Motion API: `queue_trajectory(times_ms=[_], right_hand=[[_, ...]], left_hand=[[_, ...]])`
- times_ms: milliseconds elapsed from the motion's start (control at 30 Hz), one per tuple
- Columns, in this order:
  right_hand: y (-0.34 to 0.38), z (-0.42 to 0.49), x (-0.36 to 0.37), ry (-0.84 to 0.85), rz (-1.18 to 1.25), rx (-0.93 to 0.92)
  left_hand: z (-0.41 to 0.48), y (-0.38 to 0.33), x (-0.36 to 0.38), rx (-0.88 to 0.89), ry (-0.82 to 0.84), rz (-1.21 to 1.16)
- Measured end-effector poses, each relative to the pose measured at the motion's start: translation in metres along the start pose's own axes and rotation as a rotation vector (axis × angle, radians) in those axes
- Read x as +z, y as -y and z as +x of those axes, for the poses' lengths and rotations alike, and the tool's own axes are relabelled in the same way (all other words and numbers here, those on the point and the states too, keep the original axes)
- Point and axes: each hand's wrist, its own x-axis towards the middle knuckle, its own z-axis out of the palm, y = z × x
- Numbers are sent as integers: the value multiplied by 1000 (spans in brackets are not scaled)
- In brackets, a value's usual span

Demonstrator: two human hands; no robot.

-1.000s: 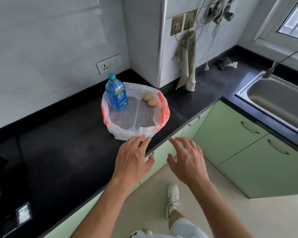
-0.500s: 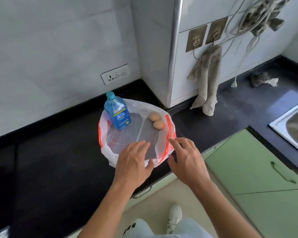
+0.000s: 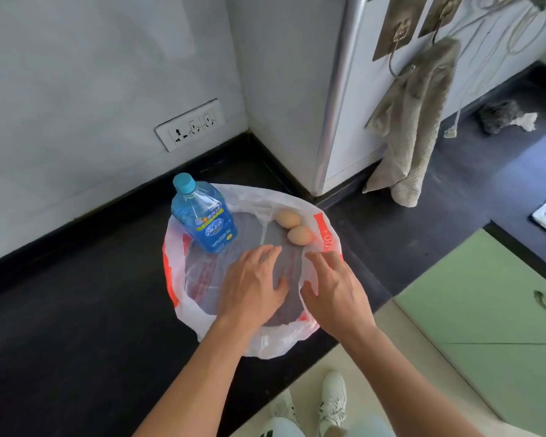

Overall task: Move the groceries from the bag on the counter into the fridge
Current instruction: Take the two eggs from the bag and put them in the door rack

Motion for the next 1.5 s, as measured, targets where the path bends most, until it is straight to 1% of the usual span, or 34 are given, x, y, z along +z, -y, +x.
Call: queue_trajectory(times_ms=[133, 233, 333, 533, 667, 767, 867, 1000, 1100, 1233, 1333, 1500], right_hand=[[-2, 37, 9, -9, -19, 87], [-1, 58, 20, -8, -31, 138], [-1, 73, 30, -13, -50, 108], [-4, 91, 31, -8, -94, 107], [-7, 97, 36, 4, -118, 111], [-8, 100, 42, 20, -150, 92], [-7, 104, 42, 53, -56, 156], [-7, 97, 32, 60, 110, 244], [-7, 87, 19, 55, 311, 301], [-4, 70, -6, 4, 466, 280], [-1, 56, -28, -45, 496, 242], [7, 33, -66, -107, 518, 187]], left_hand=[[44, 15, 9, 108, -8, 38], [76, 21, 14, 202, 28, 12], [101, 27, 20, 286, 56, 5], [126, 34, 32, 316, 52, 0], [134, 33, 39, 247, 96, -20], [133, 32, 45, 232, 100, -54], [131, 33, 47, 188, 89, -77], [125, 33, 44, 73, 83, -163], [115, 32, 36, -24, 92, -273], [95, 24, 15, -31, 142, -416], [75, 15, 1, -7, 112, -493], [38, -2, -18, -73, 77, -648]])
